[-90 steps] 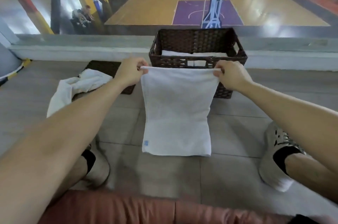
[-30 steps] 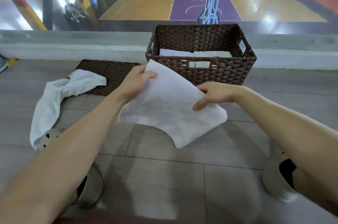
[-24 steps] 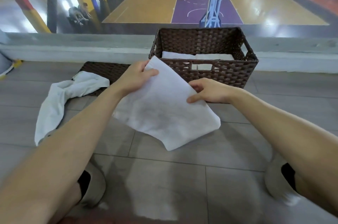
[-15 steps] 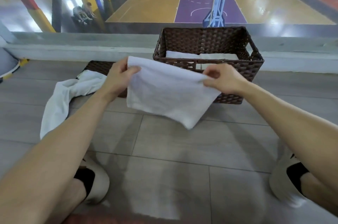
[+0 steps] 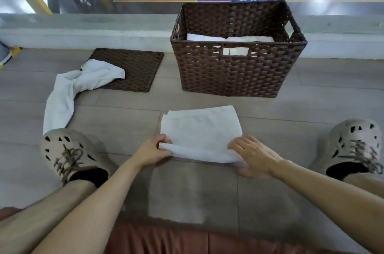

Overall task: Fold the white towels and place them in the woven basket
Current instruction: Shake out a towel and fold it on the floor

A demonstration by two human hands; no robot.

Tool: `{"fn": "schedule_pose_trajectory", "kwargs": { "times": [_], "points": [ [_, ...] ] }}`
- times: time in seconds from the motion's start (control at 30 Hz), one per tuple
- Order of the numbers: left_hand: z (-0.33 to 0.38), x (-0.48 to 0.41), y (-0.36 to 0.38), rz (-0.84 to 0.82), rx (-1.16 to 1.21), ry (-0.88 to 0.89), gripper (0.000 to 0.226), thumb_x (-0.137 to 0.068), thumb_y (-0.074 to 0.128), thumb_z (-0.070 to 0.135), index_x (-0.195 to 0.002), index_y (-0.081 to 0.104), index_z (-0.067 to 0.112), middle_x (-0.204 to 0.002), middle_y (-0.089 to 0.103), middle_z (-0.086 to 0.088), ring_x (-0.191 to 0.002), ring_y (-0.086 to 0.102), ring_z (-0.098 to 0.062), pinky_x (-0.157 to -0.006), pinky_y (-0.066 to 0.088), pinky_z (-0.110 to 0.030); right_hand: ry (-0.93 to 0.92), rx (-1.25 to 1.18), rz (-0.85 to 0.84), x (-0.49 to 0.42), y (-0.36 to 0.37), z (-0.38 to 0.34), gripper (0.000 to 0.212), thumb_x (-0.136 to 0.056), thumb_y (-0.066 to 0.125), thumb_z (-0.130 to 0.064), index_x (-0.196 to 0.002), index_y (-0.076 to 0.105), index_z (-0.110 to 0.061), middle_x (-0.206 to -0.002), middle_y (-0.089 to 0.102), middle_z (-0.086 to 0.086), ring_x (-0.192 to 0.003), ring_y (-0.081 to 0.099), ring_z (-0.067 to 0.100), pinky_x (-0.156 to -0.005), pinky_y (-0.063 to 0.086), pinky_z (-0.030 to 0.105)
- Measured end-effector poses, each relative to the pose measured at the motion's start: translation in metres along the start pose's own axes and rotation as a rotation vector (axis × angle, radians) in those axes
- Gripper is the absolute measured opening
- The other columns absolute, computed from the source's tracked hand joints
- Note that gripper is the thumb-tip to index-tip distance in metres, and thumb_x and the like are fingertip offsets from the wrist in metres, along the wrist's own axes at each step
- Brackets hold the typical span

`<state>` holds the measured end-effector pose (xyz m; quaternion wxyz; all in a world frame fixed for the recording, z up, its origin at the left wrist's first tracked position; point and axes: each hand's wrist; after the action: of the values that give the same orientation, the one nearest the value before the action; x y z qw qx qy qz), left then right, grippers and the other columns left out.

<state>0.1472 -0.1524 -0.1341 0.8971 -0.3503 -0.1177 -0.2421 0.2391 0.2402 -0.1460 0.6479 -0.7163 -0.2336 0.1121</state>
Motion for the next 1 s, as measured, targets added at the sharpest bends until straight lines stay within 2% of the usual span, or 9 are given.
{"fn": "schedule_pose_trajectory", "kwargs": {
  "times": [0.23,0.33,0.47,0.57,0.63,0.7,0.77,0.87,1.0],
  "points": [
    [-0.016,0.01,0.039,-0.036,-0.882,0.544,0.071,-0.07,0.071,0.043,-0.137,0.065,0.02,-0.145,0.061,-0.009,-0.135,0.057,-0.028,-0.113,0.05,-0.043,-0.027,0.093,0.046,0.0,0.012,-0.004,0.071,-0.09,0.055,-0.072,-0.134,0.065,-0.017,-0.14,0.058,0.005,-0.136,0.052,0.026,-0.124,0.033,0.048],
    [-0.026,0.012,0.048,0.038,-0.965,0.551,0.057,-0.075,0.078,0.027,-0.128,0.071,0.009,-0.142,0.067,-0.016,-0.131,0.065,-0.035,-0.104,0.059,-0.047,0.027,0.121,0.087,-0.013,0.012,-0.025,0.076,-0.087,0.056,-0.075,-0.129,0.064,-0.012,-0.126,0.06,0.011,-0.119,0.057,0.034,-0.111,0.041,0.05],
    [0.002,0.013,0.054,0.245,-0.888,0.656,0.025,-0.086,0.07,0.035,-0.098,0.073,0.013,-0.09,0.078,-0.006,-0.074,0.075,-0.03,-0.057,0.057,-0.037,0.019,0.067,0.087,-0.042,0.022,-0.077,0.095,-0.074,0.057,-0.072,-0.146,0.051,-0.01,-0.135,0.057,0.015,-0.119,0.054,0.037,-0.101,0.046,0.052],
    [0.022,0.02,0.064,0.215,-0.855,0.781,0.027,-0.089,0.068,0.046,-0.09,0.067,0.019,-0.078,0.072,0.002,-0.063,0.068,-0.025,-0.053,0.051,-0.036,-0.054,0.069,0.251,-0.053,0.028,-0.099,0.042,-0.076,0.066,-0.04,-0.109,0.064,-0.013,-0.099,0.064,0.01,-0.083,0.061,0.034,-0.078,0.049,0.046],
    [0.014,0.022,0.066,0.092,-0.787,0.799,0.043,-0.087,0.069,0.054,-0.113,0.071,0.019,-0.105,0.076,0.002,-0.095,0.072,-0.022,-0.081,0.058,-0.039,-0.13,0.073,0.3,-0.041,0.032,-0.085,0.013,-0.077,0.061,-0.022,-0.088,0.061,-0.016,-0.083,0.061,0.006,-0.067,0.058,0.032,-0.075,0.05,0.045],
    [-0.001,0.014,0.064,0.007,-0.777,0.79,0.066,-0.085,0.071,0.053,-0.137,0.066,0.013,-0.141,0.068,-0.004,-0.135,0.059,-0.022,-0.116,0.046,-0.04,-0.228,0.095,0.306,-0.018,0.037,-0.053,0.015,-0.079,0.059,-0.017,-0.093,0.063,-0.016,-0.093,0.066,0.006,-0.077,0.063,0.031,-0.091,0.054,0.048],
    [-0.007,0.001,0.069,0.025,-0.845,0.785,0.065,-0.085,0.072,0.041,-0.142,0.065,0.011,-0.153,0.06,-0.01,-0.147,0.051,-0.028,-0.125,0.037,-0.046,-0.286,0.114,0.279,0.009,0.038,-0.02,0.026,-0.078,0.064,-0.016,-0.104,0.065,-0.017,-0.112,0.07,0.007,-0.102,0.07,0.03,-0.107,0.052,0.053],
    [0.009,-0.018,0.093,0.077,-0.943,0.803,0.046,-0.087,0.075,0.032,-0.125,0.073,0.008,-0.143,0.068,-0.013,-0.135,0.062,-0.034,-0.115,0.049,-0.047,-0.145,0.212,0.161,0.038,0.035,0.007,0.045,-0.073,0.081,-0.021,-0.116,0.069,-0.014,-0.136,0.069,0.011,-0.129,0.065,0.033,-0.115,0.045,0.061],
    [0.033,-0.014,0.107,0.268,-0.913,0.85,0.031,-0.089,0.069,0.031,-0.107,0.073,0.006,-0.102,0.077,-0.013,-0.091,0.075,-0.034,-0.073,0.059,-0.04,-0.002,0.138,0.048,0.043,0.043,-0.012,0.068,-0.075,0.085,-0.038,-0.136,0.065,-0.016,-0.15,0.06,0.014,-0.142,0.054,0.037,-0.117,0.039,0.068]
  ]
}}
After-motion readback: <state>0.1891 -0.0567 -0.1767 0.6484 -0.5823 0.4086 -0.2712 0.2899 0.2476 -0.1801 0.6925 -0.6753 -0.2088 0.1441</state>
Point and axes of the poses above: each hand's wrist, its own x-axis away from the middle knuckle, its own y-axis out of the palm, z = x × y
